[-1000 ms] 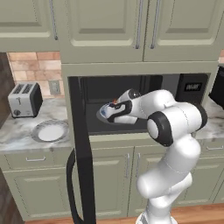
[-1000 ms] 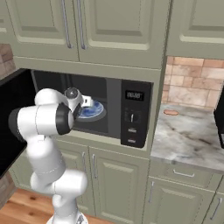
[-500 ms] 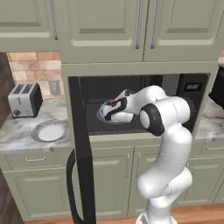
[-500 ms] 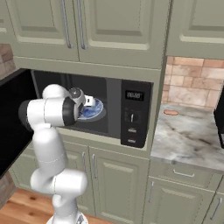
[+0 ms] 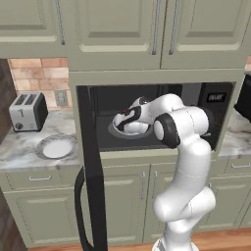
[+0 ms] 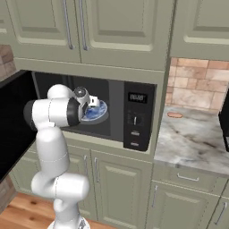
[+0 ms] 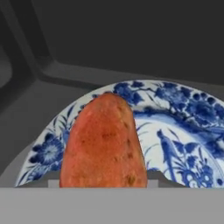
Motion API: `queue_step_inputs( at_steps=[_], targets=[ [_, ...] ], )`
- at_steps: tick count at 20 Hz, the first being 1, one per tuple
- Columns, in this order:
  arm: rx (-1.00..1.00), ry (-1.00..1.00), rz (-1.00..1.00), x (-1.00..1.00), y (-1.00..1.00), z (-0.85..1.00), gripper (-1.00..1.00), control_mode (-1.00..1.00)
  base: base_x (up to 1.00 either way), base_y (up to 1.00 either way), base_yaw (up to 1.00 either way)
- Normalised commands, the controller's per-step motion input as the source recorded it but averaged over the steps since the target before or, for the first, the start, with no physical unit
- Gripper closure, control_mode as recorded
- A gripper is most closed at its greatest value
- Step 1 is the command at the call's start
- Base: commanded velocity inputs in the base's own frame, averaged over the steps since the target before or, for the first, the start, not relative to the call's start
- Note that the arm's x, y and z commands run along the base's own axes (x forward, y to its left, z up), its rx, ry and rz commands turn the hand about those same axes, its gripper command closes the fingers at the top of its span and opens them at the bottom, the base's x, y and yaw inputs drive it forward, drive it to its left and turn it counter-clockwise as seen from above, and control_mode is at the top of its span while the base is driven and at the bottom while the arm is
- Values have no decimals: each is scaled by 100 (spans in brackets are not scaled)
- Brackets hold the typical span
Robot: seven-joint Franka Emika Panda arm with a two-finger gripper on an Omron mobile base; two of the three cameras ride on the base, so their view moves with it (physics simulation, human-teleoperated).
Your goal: Pick the sweet potato from the counter and place it in the microwave.
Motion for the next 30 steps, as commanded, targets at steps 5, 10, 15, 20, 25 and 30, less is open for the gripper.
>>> queue_step_inputs(
  at_steps=[5, 10, 15, 20, 25, 30],
  targets=[
    [0, 0, -3, -7, -12, -6, -100, -100, 0, 0, 0],
    [0, 0, -9, -4, -8, -5, -100, -100, 0, 0, 0],
    [0, 0, -11, -14, -3, -1, -100, -100, 0, 0, 0],
    [0, -5, -11, -37, 0, 2, -100, -100, 0, 0, 0],
    [0, -11, -14, -83, 7, 13, -100, -100, 0, 0, 0],
    [2, -2, -7, -73, 3, 67, -100, -100, 0, 0, 0]
  ],
)
